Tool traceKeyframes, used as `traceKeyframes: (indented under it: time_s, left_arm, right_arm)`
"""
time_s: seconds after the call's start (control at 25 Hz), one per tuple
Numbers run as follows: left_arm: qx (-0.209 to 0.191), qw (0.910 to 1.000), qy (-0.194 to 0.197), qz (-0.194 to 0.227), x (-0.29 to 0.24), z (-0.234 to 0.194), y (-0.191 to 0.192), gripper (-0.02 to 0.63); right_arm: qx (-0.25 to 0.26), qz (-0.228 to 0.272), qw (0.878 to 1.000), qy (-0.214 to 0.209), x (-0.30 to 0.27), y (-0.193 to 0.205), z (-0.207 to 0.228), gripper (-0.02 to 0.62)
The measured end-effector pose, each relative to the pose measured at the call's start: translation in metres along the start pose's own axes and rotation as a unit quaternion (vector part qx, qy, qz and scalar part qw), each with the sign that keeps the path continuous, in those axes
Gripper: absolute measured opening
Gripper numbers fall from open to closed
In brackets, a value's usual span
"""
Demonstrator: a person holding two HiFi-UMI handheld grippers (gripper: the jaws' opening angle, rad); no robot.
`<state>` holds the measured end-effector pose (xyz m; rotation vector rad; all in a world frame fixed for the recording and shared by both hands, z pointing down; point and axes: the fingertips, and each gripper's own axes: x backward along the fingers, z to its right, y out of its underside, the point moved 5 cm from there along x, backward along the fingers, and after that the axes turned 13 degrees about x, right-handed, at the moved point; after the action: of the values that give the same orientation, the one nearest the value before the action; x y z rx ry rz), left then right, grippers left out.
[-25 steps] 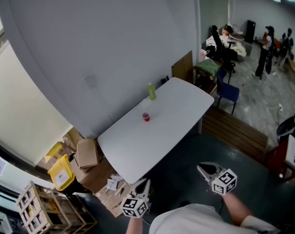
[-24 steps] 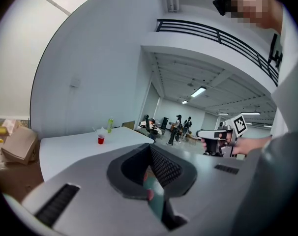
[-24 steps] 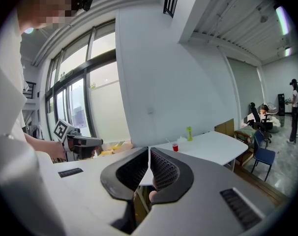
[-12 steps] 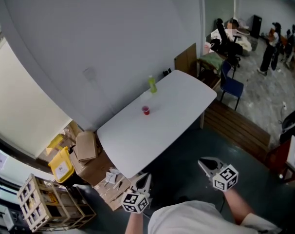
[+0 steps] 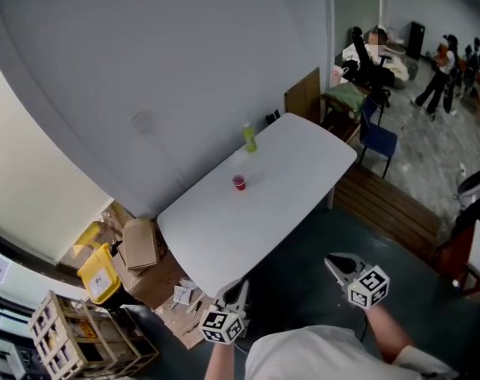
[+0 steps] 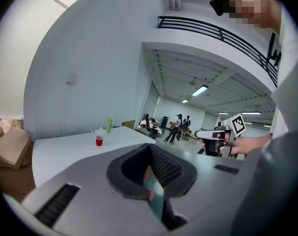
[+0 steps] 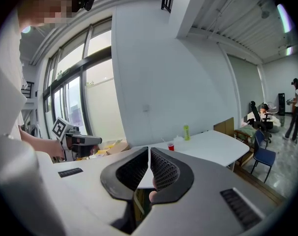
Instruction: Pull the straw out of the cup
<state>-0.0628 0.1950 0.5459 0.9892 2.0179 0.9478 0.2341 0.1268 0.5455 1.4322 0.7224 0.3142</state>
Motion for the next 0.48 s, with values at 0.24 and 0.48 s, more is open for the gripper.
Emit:
traceKeyframes:
  time_s: [0.24,0.48]
  left_arm:
    - [-0.006,0.9999,0.012,-0.007,-0.024,-0.028,-0.023,0.0]
    - [-0.003,0.9992,0.033,-0.021,-0.047,-0.057,-0.044,0.0]
  right_arm:
    - [-0.006,-0.008,1.0,0.011,-0.036,-0.017,0.008,0.04]
    - [0.001,-0.008,1.0,0.018,-0.073,-0.024,0.015,0.04]
